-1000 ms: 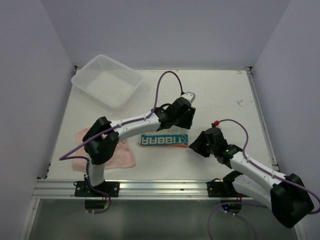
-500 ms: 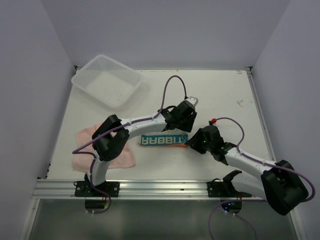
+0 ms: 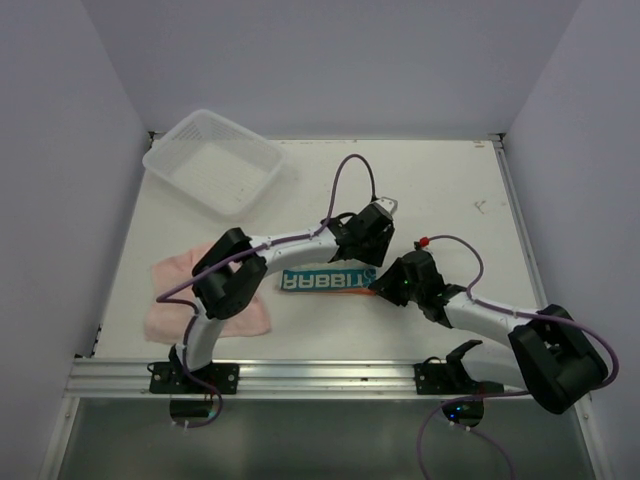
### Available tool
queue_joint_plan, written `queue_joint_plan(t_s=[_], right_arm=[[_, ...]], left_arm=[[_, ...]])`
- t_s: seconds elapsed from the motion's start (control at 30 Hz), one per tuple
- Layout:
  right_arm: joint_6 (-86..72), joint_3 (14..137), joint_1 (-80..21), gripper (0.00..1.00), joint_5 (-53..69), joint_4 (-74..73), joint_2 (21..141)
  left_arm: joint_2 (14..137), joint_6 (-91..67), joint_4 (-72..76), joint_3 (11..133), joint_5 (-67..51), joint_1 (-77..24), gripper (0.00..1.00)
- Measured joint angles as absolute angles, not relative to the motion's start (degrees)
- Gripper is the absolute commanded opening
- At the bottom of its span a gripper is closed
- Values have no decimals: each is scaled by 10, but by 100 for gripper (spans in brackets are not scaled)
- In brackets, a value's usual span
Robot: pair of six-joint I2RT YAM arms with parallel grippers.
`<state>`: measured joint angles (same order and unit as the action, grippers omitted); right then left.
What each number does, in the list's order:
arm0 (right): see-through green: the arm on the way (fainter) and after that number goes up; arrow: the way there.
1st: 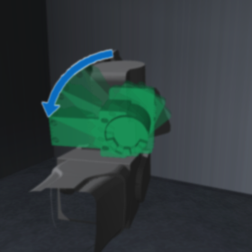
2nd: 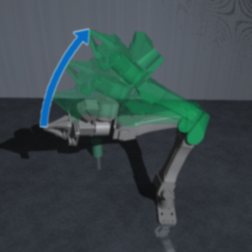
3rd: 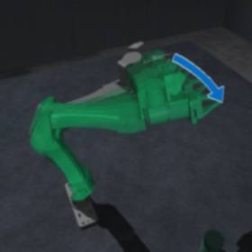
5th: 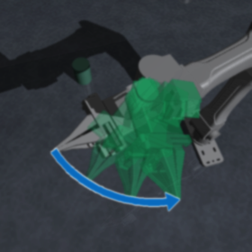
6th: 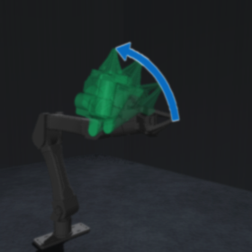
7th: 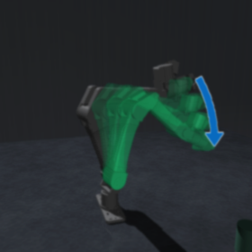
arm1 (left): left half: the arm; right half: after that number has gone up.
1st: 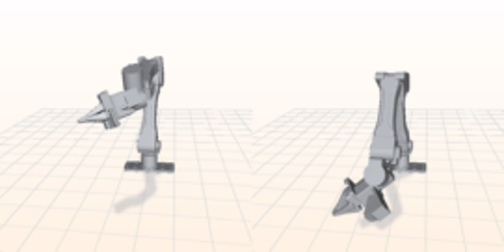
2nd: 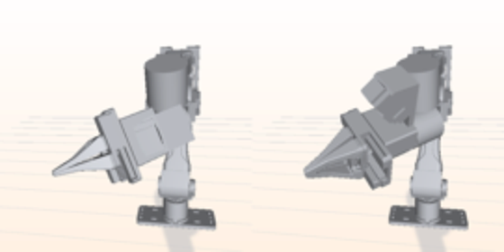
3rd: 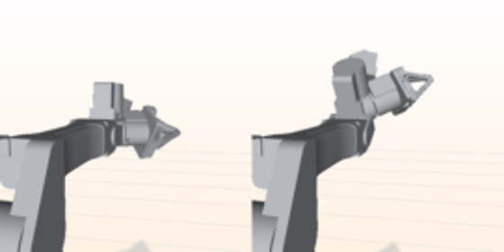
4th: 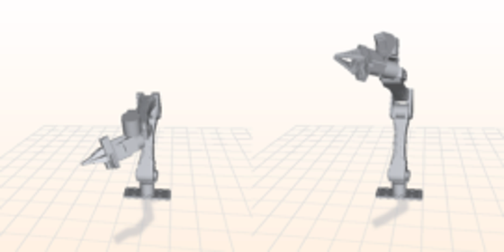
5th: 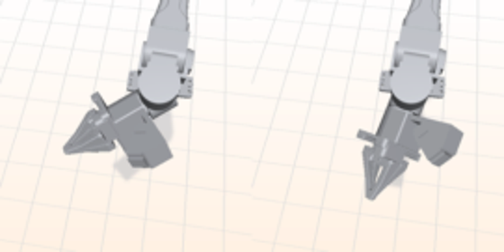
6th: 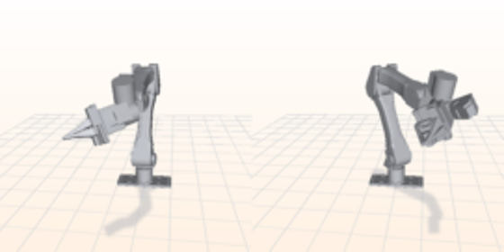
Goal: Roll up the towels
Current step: Roll the towel
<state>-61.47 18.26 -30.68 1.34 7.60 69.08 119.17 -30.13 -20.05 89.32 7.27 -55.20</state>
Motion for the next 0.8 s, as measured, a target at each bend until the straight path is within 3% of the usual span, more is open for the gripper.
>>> queue_joint_plan(t_s=[0.8], right_arm=[[-612, 166, -306, 18, 31, 145, 721]], left_arm=[[1254, -274, -236, 939, 125, -553, 50]])
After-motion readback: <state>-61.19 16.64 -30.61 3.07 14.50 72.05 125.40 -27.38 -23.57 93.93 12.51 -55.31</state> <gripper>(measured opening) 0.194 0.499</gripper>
